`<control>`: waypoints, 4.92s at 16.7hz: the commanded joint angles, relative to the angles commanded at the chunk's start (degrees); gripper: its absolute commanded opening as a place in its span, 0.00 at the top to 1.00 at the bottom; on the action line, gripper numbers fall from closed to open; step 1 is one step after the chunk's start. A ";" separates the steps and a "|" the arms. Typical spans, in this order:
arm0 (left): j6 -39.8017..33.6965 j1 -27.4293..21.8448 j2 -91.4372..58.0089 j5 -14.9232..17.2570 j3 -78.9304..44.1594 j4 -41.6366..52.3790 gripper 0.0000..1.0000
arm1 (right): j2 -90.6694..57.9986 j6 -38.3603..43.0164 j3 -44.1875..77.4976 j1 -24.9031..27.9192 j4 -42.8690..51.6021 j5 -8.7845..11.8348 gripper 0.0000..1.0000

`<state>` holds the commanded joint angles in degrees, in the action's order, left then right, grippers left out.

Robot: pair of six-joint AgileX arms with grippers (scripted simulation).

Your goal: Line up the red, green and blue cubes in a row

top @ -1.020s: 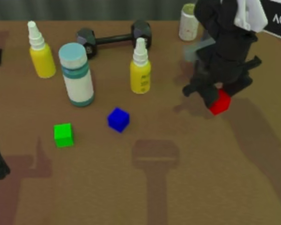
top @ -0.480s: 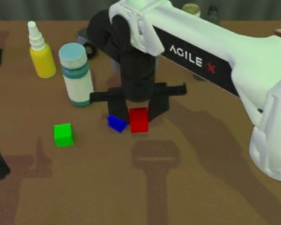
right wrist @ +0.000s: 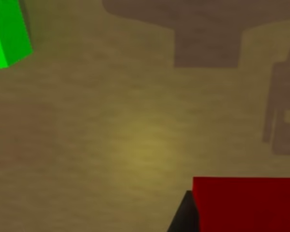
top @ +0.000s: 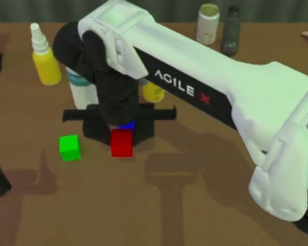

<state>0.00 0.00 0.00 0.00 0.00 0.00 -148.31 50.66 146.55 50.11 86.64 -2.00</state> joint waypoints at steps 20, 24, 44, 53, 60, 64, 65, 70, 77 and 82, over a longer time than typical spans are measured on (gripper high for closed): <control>0.00 0.00 0.00 0.00 0.00 0.00 0.00 | 1.73 0.20 -19.18 0.21 -17.45 0.02 0.77; 0.00 0.00 0.00 0.00 0.00 0.00 0.00 | 1.73 0.20 -19.18 0.21 -17.45 0.02 0.47; 0.00 0.00 0.00 0.00 0.00 0.00 0.00 | 1.20 0.52 -12.43 0.27 -10.98 0.04 0.00; 0.00 0.00 0.00 0.00 0.00 0.00 0.00 | 1.19 0.35 -2.22 0.43 -1.14 0.01 0.00; -2.66 -1.74 -8.65 0.19 -8.42 5.60 0.00 | 13.04 -5.37 -12.53 -3.99 -7.85 -3.26 0.00; -6.30 -3.92 -23.16 0.18 -20.22 13.84 0.00 | 32.44 -12.86 -29.41 -10.83 -17.64 -6.26 0.00; -7.36 -4.55 -27.96 0.15 -23.63 16.34 0.00 | 38.48 -15.02 -34.80 -12.88 -20.53 -6.87 0.00; -12.91 -7.96 -55.70 0.06 -41.23 29.92 0.00 | 72.83 -27.04 -67.71 -24.47 -36.90 -8.34 0.00; -20.34 -12.62 -89.93 0.06 -64.58 47.92 0.00 | 116.84 -41.98 -114.00 -39.20 -61.42 -5.59 0.00; -24.22 -14.95 -105.90 0.08 -77.37 56.33 0.00 | 137.04 -48.23 -135.99 -46.10 -77.31 -1.27 0.00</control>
<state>-24.22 -14.95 -105.90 0.08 -77.37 56.33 -11.27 2.43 10.56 4.01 9.33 -3.27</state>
